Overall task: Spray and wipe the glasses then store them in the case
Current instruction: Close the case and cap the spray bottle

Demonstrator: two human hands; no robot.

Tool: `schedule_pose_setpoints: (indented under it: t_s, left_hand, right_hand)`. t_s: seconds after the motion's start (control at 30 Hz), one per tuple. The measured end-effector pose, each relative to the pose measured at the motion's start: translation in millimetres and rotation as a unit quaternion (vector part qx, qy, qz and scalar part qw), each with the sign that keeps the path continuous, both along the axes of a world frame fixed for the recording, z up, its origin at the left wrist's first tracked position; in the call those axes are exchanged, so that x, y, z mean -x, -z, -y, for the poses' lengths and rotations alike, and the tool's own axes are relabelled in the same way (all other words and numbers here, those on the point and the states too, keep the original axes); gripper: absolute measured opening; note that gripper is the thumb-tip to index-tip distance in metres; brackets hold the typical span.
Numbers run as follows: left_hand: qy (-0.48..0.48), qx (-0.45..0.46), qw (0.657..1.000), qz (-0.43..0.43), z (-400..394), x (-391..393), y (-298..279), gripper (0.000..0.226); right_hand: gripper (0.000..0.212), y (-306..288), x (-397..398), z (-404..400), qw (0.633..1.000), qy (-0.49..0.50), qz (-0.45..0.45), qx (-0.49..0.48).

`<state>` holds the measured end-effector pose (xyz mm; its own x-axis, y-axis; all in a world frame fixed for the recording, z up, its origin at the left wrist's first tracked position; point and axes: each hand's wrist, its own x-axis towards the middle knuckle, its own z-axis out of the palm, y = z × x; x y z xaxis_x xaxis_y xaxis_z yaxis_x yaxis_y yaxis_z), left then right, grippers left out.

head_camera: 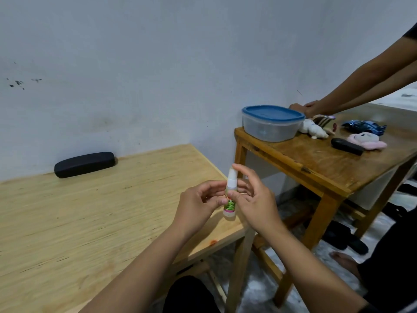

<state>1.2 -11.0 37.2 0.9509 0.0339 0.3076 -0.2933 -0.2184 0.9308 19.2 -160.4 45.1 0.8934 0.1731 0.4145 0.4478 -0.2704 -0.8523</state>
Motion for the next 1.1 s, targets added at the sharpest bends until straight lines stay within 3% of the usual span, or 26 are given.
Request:
schedule_pose_setpoints:
  t_s: [0.4, 0.6, 0.77, 0.97, 1.1]
  left_hand:
    - [-0.073, 0.013, 0.997, 0.034, -8.7, 2.2, 2.7, 0.044]
    - [-0.122, -0.091, 0.988, 0.023, -53.9, 3.5, -8.3, 0.031]
    - [-0.247, -0.278, 0.925, -0.08, -126.4, -3.0, -14.9, 0.038]
    - [-0.322, -0.353, 0.859, -0.185, -210.8, -11.5, 10.0, 0.044]
    - [-0.311, -0.431, 0.811, -0.244, -240.5, -20.8, 23.2, 0.048]
  right_hand:
    - [0.052, -15.6, -0.7, -23.5, 0.997, -0.013, -0.046, -0.054]
    - [0.054, -16.9, -12.5, -68.8, 0.996, -0.025, -0.044, -0.067]
    - [0.049, -20.4, -33.3, -123.0, 0.998, -0.028, -0.034, -0.052]
    - [0.046, -23.8, -70.8, -193.8, 0.998, -0.057, -0.019, -0.018]
    - [0.045, -25.2, -98.4, -238.8, 0.997, -0.076, -0.007, 0.007]
